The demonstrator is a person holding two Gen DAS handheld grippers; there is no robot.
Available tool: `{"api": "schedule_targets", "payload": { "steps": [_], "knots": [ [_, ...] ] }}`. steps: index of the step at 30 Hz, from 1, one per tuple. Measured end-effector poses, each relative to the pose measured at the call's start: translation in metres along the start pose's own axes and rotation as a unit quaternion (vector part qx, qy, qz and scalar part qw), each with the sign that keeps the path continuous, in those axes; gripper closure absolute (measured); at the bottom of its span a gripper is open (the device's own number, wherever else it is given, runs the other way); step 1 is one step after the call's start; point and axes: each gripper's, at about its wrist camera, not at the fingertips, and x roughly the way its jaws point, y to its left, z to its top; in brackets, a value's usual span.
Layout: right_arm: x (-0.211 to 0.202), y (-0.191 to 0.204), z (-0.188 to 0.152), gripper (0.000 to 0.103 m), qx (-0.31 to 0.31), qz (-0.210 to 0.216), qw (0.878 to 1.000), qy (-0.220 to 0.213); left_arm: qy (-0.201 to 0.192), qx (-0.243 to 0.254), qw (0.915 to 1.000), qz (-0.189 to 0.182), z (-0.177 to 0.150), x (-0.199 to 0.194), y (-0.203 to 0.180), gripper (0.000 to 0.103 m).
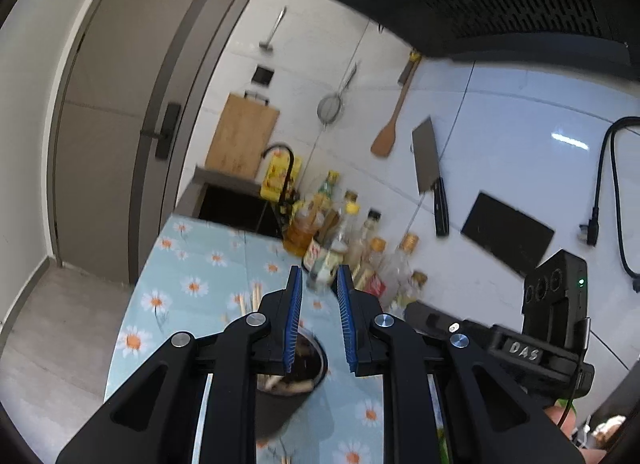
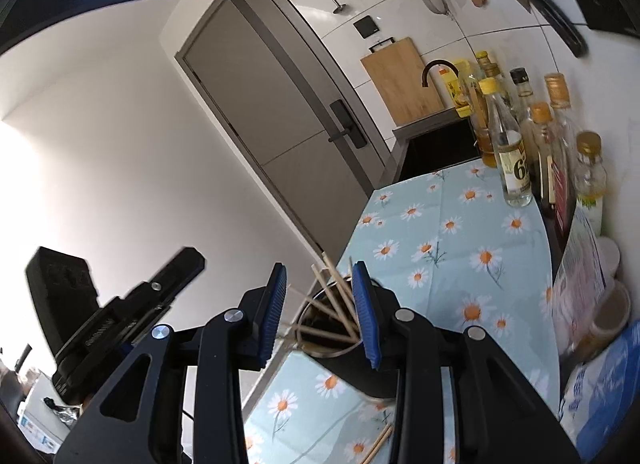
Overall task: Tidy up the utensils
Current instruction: 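Move both tools back down toward the last sticks on the table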
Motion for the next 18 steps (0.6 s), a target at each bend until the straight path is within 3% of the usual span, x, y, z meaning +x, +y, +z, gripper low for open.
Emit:
{"api": "schedule_targets", "payload": {
  "steps": [6,8,12,18],
  "knots": [
    [-0.010,0.005,-0.020,0.065,0.011,-0.014,1.000,0.023,0.031,0.002,0.9995,-0.004,-0.014,-0.016,0.000,0.084],
    [-0.010,0.007,-0.027,0.065,0.014,-0.019,0.999,0.036,0.036,0.005,0.9993,0.002,-0.019,-0.021,0.002,0.074],
    [-0.006,0.010,-0.046,0.065,0.013,-0.036,0.997,0.070,0.055,0.000,0.9985,-0.001,-0.031,-0.028,0.012,0.074],
    [0.009,0.011,-0.076,0.065,0.025,-0.083,0.989,0.123,0.114,-0.012,0.9933,-0.012,-0.058,-0.030,0.035,0.074]
  ]
}}
